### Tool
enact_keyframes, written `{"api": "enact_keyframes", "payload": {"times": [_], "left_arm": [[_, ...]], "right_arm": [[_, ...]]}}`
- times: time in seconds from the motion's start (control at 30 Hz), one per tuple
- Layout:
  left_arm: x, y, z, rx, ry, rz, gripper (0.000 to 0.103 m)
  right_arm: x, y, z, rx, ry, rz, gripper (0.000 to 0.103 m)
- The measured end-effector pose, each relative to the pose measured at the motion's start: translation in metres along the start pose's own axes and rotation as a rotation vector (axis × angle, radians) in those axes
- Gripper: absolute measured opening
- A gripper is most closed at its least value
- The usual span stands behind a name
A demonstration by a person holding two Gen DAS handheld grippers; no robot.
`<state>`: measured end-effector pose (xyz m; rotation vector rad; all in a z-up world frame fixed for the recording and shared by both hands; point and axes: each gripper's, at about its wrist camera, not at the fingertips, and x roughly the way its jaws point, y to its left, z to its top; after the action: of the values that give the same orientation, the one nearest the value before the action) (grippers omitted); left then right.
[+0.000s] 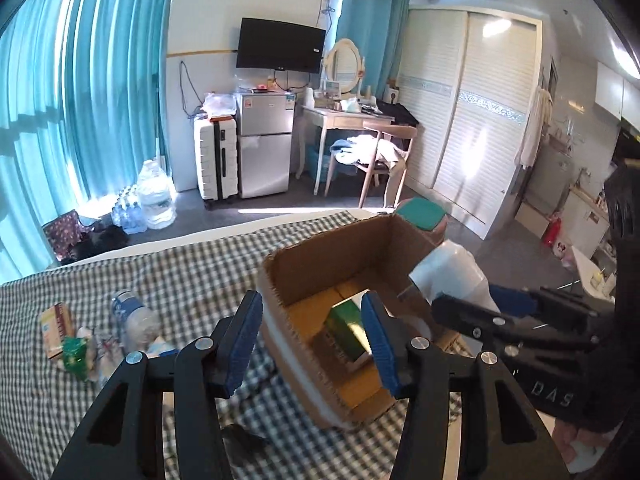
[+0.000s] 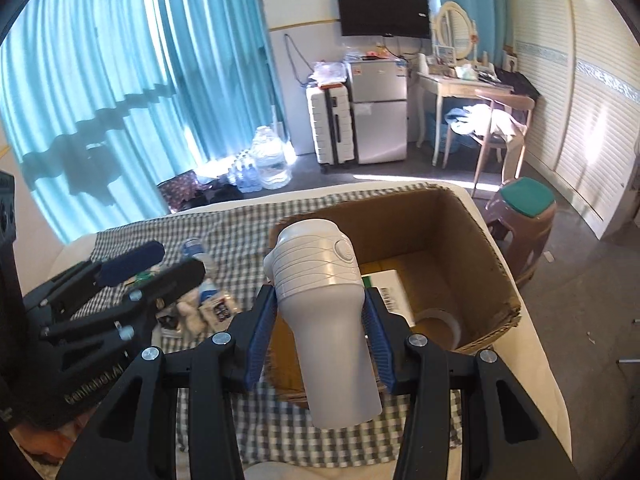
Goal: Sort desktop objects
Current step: 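Carry the white cup to the cardboard box and release it with right tool, then grasp the sauce packet with right tool while left keeps holding the dark cup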
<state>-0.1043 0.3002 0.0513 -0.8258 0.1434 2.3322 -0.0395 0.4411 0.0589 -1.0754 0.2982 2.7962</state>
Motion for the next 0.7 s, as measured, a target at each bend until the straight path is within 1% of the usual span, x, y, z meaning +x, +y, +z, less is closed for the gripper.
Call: {"api": "enact_keyframes", "payload": {"times": [0.03, 0.07, 0.1, 0.17, 0.2, 0.23, 0.33, 0.4, 0.5, 0.57, 0.6, 0.7], "left_arm": [[0.006, -0.003, 0.001, 0.003, 0.004, -0.007, 0.055], [0.011, -0.003, -0.002, 0.01, 0.012, -0.013, 0.064], [0.014, -0.002, -0.006, 0.016, 0.019, -0.018, 0.079], [0.023, 0.002, -0.019, 0.02, 0.039, 0.0, 0.092], [0.026, 0.007, -0.029, 0.014, 0.053, 0.013, 0.092], [0.032, 0.015, -0.041, 0.001, 0.083, 0.019, 0.093], [0.046, 0.042, -0.075, -0.042, 0.182, 0.075, 0.093], [0.049, 0.062, -0.096, -0.073, 0.216, 0.117, 0.093], [0.05, 0.092, -0.13, -0.121, 0.276, 0.15, 0.093], [0.054, 0.105, -0.145, -0.138, 0.305, 0.16, 0.093], [0.056, 0.11, -0.152, -0.147, 0.322, 0.161, 0.093], [0.065, 0.116, -0.164, -0.168, 0.344, 0.141, 0.093]], "right_arm": [[0.004, -0.008, 0.001, 0.011, 0.004, -0.002, 0.044], [0.008, -0.015, 0.001, 0.019, 0.014, -0.005, 0.044], [0.011, -0.02, 0.001, 0.026, 0.017, -0.008, 0.044], [0.02, -0.03, 0.0, 0.036, 0.03, -0.011, 0.044], [0.025, -0.034, -0.001, 0.044, 0.035, -0.015, 0.044], [0.03, -0.037, -0.001, 0.05, 0.039, -0.018, 0.044], [0.047, -0.045, -0.005, 0.064, 0.064, -0.023, 0.044], [0.059, -0.047, -0.007, 0.075, 0.084, -0.04, 0.044], [0.07, -0.041, -0.017, 0.094, 0.104, -0.053, 0.045], [0.075, -0.042, -0.022, 0.118, 0.105, -0.07, 0.055], [0.076, -0.042, -0.024, 0.137, 0.107, -0.071, 0.063], [0.073, -0.043, -0.026, 0.186, 0.068, -0.044, 0.065]]}}
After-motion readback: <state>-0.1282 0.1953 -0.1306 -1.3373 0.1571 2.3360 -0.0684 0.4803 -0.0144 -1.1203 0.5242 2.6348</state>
